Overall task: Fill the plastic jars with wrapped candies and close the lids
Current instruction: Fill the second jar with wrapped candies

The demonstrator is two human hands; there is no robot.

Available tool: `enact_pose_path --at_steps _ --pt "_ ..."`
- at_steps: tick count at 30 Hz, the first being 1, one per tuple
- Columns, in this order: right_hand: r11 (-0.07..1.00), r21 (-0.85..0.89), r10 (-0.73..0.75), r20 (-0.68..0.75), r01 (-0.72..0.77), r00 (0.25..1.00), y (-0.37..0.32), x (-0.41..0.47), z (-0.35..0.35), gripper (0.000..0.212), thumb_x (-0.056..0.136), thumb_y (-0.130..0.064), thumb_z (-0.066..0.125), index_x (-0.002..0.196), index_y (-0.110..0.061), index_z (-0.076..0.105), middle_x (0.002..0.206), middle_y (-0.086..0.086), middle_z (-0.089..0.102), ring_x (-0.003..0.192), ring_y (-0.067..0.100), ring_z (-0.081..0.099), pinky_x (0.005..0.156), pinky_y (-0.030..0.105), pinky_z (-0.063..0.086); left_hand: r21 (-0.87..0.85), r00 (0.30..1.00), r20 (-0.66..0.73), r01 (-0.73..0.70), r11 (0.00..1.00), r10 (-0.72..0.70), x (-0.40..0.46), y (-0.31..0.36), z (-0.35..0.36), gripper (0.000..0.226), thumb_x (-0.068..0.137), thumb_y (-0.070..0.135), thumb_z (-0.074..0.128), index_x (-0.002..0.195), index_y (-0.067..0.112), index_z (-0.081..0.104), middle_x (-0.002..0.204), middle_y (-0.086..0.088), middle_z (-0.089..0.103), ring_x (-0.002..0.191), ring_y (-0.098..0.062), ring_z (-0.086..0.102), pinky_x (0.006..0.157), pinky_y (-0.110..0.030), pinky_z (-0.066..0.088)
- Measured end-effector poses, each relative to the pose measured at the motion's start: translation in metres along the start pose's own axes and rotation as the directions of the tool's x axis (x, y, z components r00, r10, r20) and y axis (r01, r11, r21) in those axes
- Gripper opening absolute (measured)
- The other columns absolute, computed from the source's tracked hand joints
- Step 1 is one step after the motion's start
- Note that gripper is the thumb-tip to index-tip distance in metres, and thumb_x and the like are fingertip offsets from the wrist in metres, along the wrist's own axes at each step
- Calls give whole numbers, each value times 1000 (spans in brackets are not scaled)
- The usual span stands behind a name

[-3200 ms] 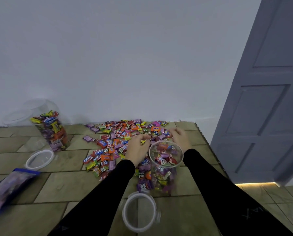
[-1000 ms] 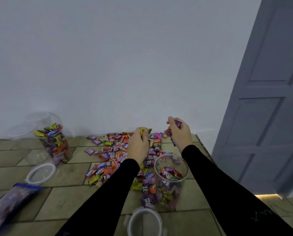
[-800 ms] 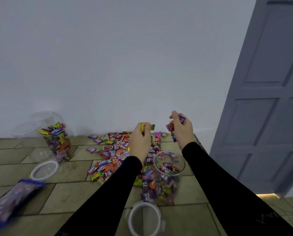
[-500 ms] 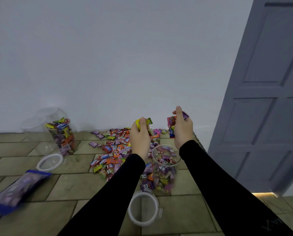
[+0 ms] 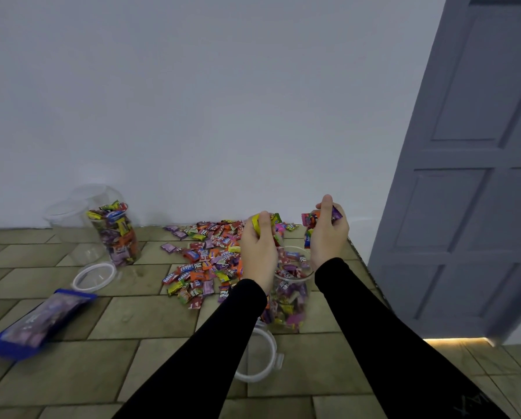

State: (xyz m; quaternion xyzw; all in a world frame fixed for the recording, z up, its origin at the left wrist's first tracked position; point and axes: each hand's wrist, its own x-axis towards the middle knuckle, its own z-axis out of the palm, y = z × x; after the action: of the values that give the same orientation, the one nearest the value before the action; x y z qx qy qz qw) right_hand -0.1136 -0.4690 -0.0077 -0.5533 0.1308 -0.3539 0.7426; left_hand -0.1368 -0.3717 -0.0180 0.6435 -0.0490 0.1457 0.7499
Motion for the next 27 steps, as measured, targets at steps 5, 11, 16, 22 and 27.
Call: enact_pose_path --at_steps 5,11,16,22,27 --pt "1000 8 -8 7 8 1000 1 -2 1 33 98 -38 48 71 -21 54 70 -2 54 72 18 51 71 35 43 51 999 19 -35 998 34 1 -2 1 32 99 47 42 84 20 50 71 -4 46 62 -16 42 62 -37 39" --pt "999 -32 -11 39 12 999 3 -4 1 33 99 -39 46 71 -21 53 70 -1 54 69 16 53 66 28 43 79 997 -4 -76 994 76 -1 -10 2 42 99 42 45 77 7 45 72 -10 42 65 -21 39 63 -39 36" --pt "999 -30 15 20 -14 1000 5 -3 0 34 97 -41 48 69 -23 53 70 -3 55 73 19 53 72 35 42 63 999 24 -46 997 45 -5 -9 2 33 99 23 50 67 16 44 57 14 49 59 -3 49 61 -20 39" --pt "999 -32 31 37 -30 999 2 -5 -1 34 98 -40 47 71 -20 53 70 -4 54 72 16 52 70 31 41 67 997 38 -74 995 72 -3 -12 0 29 93 18 57 69 3 56 71 -16 49 66 -17 45 61 -16 39" --pt "999 -46 32 50 -29 998 3 -5 -2 34 98 -41 47 71 -20 54 70 -2 56 74 19 55 70 33 42 35 993 88 -87 996 84 -6 -10 1 24 95 19 57 77 3 57 69 -8 48 64 -8 48 64 -17 42"
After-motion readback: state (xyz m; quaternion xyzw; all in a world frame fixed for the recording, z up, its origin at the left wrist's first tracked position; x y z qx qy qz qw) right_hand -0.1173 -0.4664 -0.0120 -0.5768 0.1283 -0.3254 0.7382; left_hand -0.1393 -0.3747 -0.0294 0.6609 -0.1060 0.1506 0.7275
